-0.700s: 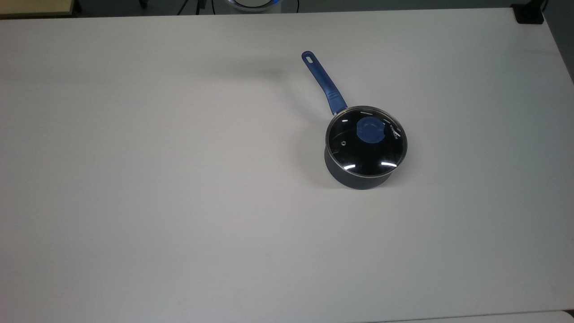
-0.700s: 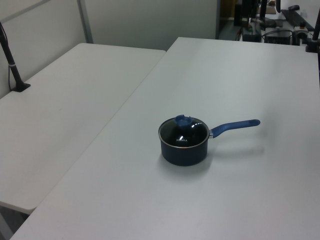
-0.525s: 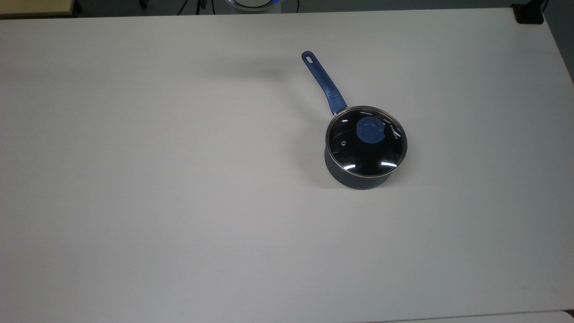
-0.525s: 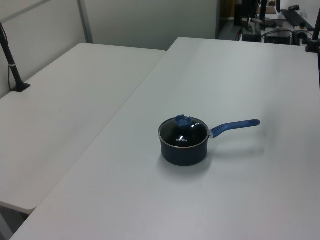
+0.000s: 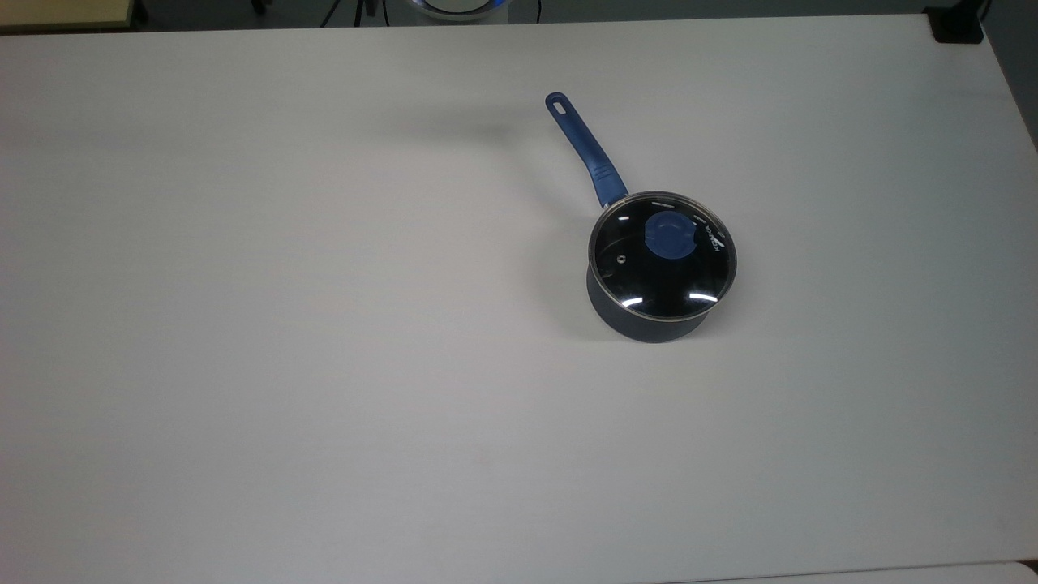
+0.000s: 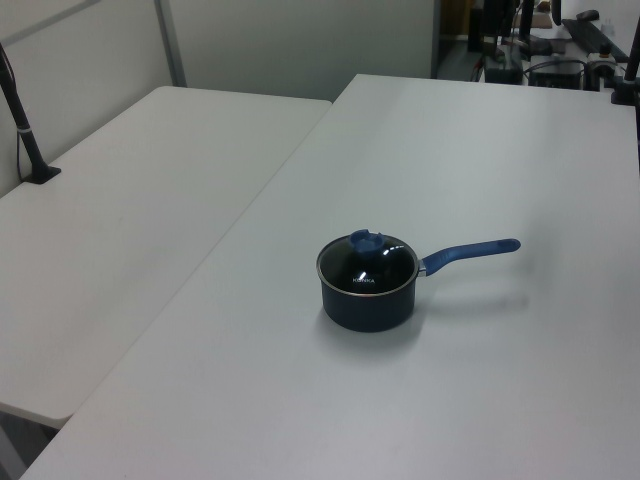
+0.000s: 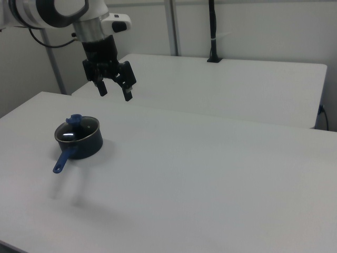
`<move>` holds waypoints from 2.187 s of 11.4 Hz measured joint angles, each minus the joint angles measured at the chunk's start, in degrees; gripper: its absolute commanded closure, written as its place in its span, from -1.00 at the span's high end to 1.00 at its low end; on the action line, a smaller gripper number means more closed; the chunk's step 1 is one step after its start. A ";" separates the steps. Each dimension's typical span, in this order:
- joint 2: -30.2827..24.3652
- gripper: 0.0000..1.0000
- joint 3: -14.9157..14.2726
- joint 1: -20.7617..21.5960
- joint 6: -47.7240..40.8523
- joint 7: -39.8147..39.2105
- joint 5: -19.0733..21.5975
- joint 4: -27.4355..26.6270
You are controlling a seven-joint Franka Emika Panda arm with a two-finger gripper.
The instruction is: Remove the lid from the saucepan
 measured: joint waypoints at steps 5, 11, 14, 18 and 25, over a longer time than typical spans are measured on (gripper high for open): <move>0.03 1.00 0.03 0.01 0.00 -0.85 0.00 -0.08; 4.28 1.00 5.07 0.58 0.04 -5.23 1.29 -0.28; 9.11 1.00 10.24 2.46 6.82 2.92 2.05 -0.27; 15.01 1.00 12.11 11.15 15.24 22.92 1.99 2.31; 27.22 1.00 12.09 19.54 25.29 33.71 -4.42 8.57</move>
